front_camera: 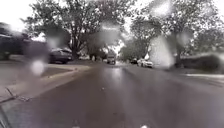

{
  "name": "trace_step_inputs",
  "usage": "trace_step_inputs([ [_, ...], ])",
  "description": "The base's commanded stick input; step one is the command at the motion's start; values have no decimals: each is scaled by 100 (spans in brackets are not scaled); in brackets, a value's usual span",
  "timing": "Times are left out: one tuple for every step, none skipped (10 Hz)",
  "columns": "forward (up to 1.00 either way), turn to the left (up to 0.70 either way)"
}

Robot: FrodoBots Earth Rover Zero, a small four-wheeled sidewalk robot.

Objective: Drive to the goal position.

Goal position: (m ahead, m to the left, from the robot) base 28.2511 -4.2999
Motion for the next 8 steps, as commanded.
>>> trace_step_inputs([
  [70,0],
  [70,0],
  [70,27],
  [70,0],
  [70,0],
  [70,0],
  [70,0],
  [70,0],
])
